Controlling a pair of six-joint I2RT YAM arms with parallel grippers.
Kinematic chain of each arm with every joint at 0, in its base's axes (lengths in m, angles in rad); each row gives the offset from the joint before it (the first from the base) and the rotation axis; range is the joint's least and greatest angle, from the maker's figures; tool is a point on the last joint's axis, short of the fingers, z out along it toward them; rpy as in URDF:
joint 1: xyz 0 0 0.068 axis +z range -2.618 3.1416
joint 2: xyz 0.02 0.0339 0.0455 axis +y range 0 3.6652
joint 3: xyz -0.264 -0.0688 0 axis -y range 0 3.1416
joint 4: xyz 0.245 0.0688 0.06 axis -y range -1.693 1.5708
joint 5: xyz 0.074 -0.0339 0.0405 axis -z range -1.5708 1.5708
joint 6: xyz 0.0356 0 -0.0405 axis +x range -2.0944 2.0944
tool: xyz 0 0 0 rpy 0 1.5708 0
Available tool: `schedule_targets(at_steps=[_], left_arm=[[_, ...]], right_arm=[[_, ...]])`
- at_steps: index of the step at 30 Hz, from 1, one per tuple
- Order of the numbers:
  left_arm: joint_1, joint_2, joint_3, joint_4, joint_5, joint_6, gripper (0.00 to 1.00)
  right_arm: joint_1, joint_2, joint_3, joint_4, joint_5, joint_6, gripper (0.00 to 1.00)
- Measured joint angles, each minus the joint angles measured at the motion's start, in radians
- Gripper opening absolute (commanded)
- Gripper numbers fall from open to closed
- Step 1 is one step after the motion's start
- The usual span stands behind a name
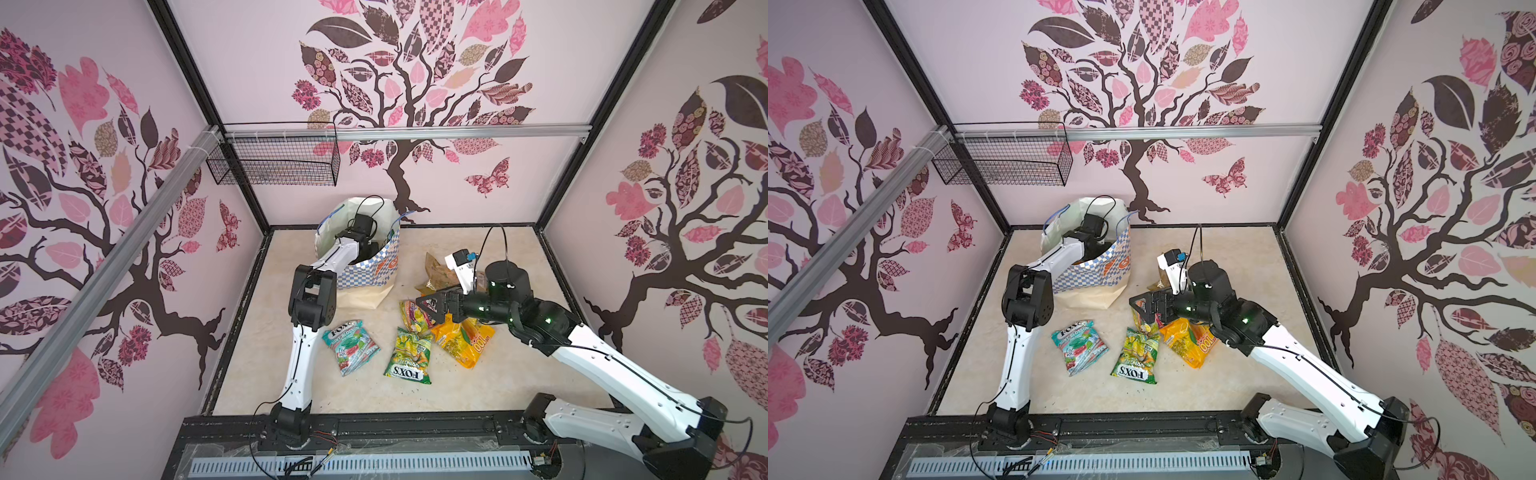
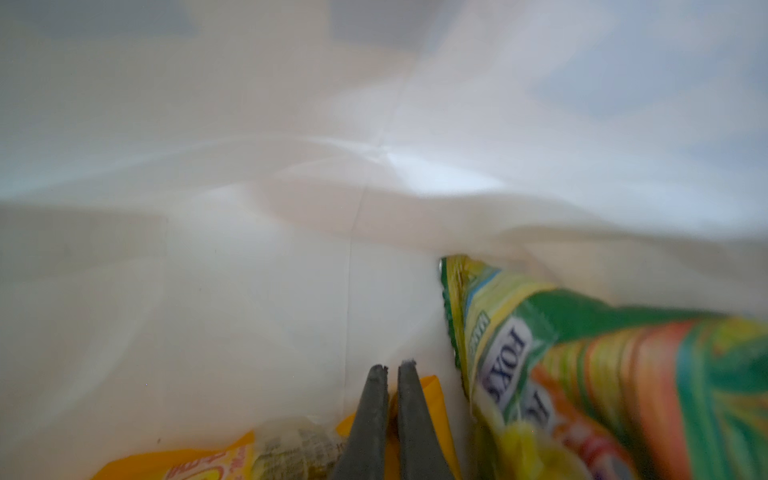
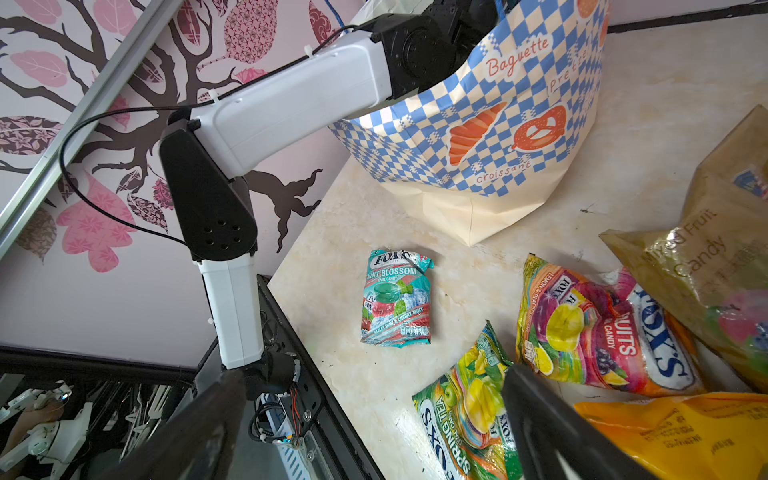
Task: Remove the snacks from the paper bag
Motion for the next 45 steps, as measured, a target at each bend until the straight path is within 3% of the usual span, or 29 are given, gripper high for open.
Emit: schedule_targets(at_steps=[18, 33, 45], left_arm=[[-0.038, -0.332, -0.1, -0.003, -0.04, -0.019, 0.0], [-0.086, -0.438, -0.098, -0.024, -0.038, -0.019, 0.0], [-0.127, -0.691, -0.086, 0.018, 0.084, -0.071, 0.0]], right_arm=[[0.0, 0.0, 0.0, 0.007, -0.002, 0.001, 1.0], [0.0, 0.0, 0.0, 0.008, 0.0, 0.019, 1.0], [0.0, 0.0, 0.0, 0.023, -0.002, 0.034, 1.0]])
